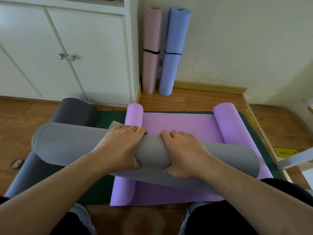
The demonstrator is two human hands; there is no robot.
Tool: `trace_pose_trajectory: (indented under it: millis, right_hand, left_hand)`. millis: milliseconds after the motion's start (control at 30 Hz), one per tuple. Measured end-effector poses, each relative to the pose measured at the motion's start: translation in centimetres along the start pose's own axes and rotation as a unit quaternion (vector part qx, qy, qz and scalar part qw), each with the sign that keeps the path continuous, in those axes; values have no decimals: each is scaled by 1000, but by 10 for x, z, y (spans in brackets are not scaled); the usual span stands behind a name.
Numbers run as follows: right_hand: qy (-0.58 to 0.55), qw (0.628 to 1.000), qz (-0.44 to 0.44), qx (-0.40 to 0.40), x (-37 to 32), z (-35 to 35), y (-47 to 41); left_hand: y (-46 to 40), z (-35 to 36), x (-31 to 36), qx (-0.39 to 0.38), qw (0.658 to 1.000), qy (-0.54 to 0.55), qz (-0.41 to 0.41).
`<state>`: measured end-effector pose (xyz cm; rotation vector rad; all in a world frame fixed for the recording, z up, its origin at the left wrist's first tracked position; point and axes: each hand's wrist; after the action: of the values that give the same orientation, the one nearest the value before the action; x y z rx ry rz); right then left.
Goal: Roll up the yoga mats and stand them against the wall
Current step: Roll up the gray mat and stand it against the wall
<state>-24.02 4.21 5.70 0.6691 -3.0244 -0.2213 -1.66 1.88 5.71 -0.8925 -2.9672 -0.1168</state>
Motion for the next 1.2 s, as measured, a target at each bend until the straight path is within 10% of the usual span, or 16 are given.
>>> trace_pose_trajectory:
  millis: [1200]
  right_hand:
    - [33,999,-13,1,0,-3,0]
  left_hand:
    - [0,0,5,-7,1000,16,-24]
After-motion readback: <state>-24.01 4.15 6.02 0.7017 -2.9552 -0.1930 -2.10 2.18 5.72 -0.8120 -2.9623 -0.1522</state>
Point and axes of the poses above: each hand's wrist, its own y-axis away from the middle knuckle, its own z-axis out of the palm, x = y × z
